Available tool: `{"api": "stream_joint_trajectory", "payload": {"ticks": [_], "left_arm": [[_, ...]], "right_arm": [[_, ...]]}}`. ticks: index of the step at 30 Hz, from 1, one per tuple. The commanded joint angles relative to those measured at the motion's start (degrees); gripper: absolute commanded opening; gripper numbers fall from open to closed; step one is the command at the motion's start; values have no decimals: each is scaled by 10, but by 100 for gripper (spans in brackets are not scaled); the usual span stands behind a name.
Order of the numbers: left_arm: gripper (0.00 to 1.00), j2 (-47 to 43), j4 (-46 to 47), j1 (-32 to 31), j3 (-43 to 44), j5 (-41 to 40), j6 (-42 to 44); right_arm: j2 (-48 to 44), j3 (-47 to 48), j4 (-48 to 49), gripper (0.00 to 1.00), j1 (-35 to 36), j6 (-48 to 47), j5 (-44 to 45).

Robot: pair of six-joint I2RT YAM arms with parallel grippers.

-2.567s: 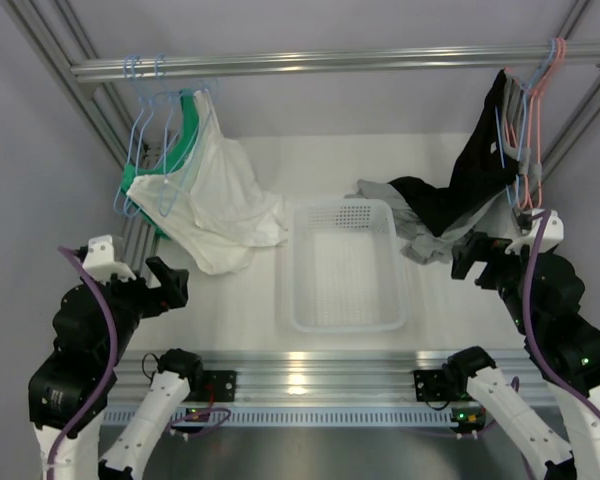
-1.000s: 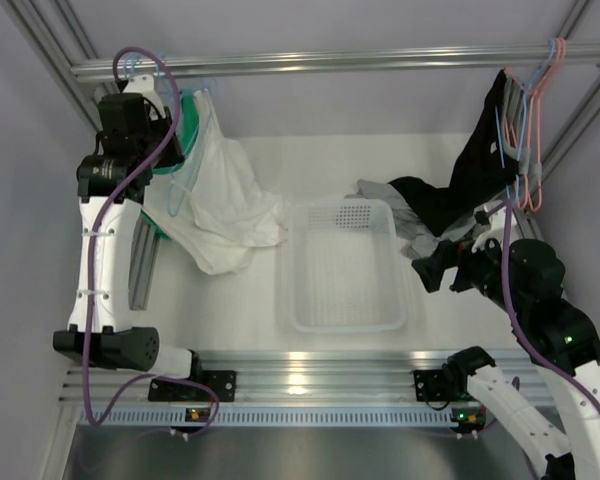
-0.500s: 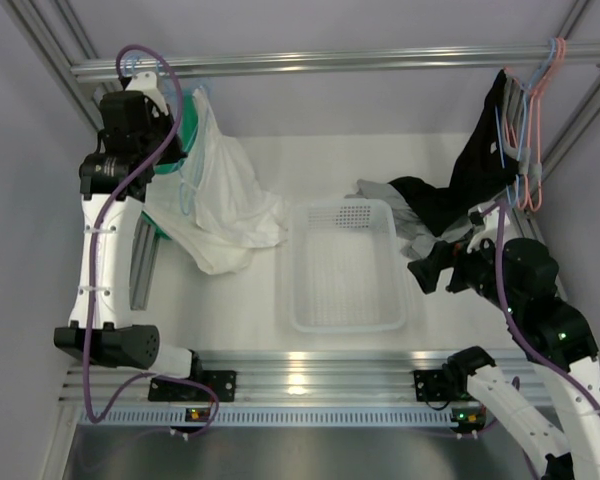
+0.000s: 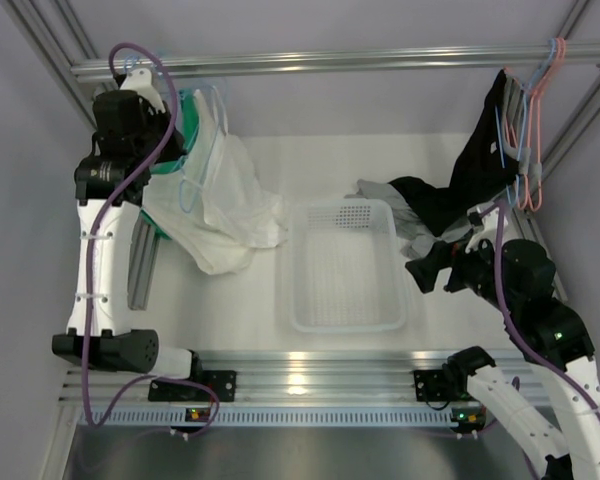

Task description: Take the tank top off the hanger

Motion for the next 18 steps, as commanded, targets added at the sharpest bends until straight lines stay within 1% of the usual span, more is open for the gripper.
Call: {"api": "stream_joint_trajectory", "payload": {"ticks": [1, 5, 7, 11, 16, 18], "left_arm": [[0, -38, 84, 1, 20, 39, -9], [0, -61, 87, 1, -7, 58, -14], [0, -73, 90, 1, -22, 52, -11], [0, -68, 94, 1, -23, 30, 1], [0, -94, 93, 1, -46, 79, -10], [0, -127, 92, 1, -84, 97, -14]], "right_arm": [[-8, -3, 35, 99, 7, 4, -8], [-9, -2, 37, 99, 7, 2, -8], [-8, -1, 36, 99, 8, 0, -8], [-7, 1, 36, 99, 8, 1, -15], [-3, 3, 39, 100, 7, 2, -17], [1, 1, 50, 99, 7, 4, -25]]}}
